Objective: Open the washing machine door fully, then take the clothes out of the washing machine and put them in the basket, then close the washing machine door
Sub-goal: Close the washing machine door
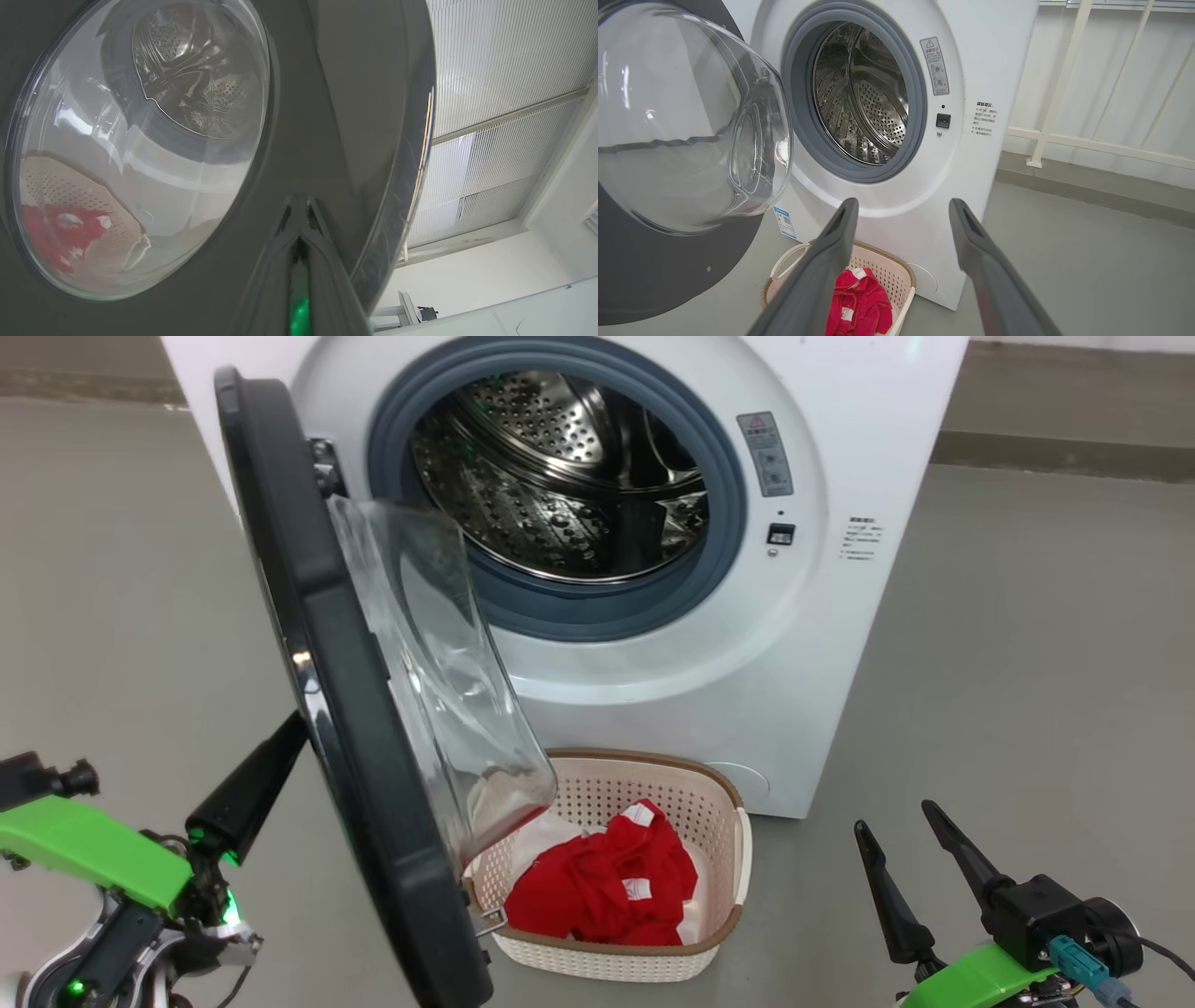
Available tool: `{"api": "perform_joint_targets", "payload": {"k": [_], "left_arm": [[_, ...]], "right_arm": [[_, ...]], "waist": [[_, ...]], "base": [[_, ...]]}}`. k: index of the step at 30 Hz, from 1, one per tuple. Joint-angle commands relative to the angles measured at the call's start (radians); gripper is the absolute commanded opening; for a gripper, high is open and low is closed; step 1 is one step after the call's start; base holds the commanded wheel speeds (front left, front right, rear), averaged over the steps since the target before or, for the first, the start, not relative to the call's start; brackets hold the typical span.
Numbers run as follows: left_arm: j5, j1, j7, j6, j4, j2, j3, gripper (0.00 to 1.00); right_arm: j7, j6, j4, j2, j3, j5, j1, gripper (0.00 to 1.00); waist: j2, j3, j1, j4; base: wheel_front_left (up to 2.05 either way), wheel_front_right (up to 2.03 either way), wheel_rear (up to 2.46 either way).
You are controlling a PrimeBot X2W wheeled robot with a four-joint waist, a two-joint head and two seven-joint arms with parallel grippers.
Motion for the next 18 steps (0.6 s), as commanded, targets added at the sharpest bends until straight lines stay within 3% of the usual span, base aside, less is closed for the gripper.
{"api": "perform_joint_targets", "payload": {"k": [1, 13, 14, 16, 17, 18], "left_arm": [[-0.016, -0.007, -0.001, -0.008, -0.033, 0.012, 0.011, 0.00], [-0.006, 0.006, -0.057, -0.031, -0.040, 0.013, 0.005, 0.00], [0.000, 0.010, -0.066, -0.039, -0.041, 0.014, 0.010, 0.11], [0.015, 0.021, -0.086, -0.053, -0.041, 0.017, 0.019, 0.46], [0.026, 0.028, -0.096, -0.064, -0.039, 0.023, 0.023, 0.89], [0.038, 0.036, -0.107, -0.078, -0.038, 0.028, 0.027, 1.00]], "right_arm": [[-0.006, 0.006, -0.023, -0.014, 0.025, 0.002, -0.038, 1.00], [-0.006, 0.006, -0.023, -0.014, 0.023, 0.004, -0.046, 1.00], [-0.006, 0.006, -0.023, -0.014, 0.022, 0.004, -0.047, 1.00], [-0.006, 0.006, -0.024, -0.013, 0.019, 0.004, -0.048, 1.00], [-0.006, 0.006, -0.024, -0.013, 0.018, 0.004, -0.048, 1.00], [-0.006, 0.006, -0.024, -0.012, 0.018, 0.004, -0.047, 1.00]], "waist": [[0.0000, 0.006, 0.0000, -0.014], [0.0000, 0.017, 0.0000, -0.042], [0.0000, 0.018, 0.0000, -0.042], [0.0000, 0.019, 0.0000, -0.041], [0.0000, 0.020, 0.0000, -0.040], [0.0000, 0.020, 0.0000, -0.039]], "base": [[0.00, 0.00, 0.00], [0.00, 0.00, 0.00], [0.00, 0.00, 0.00], [0.00, 0.00, 0.00], [0.00, 0.00, 0.00], [0.00, 0.00, 0.00]]}}
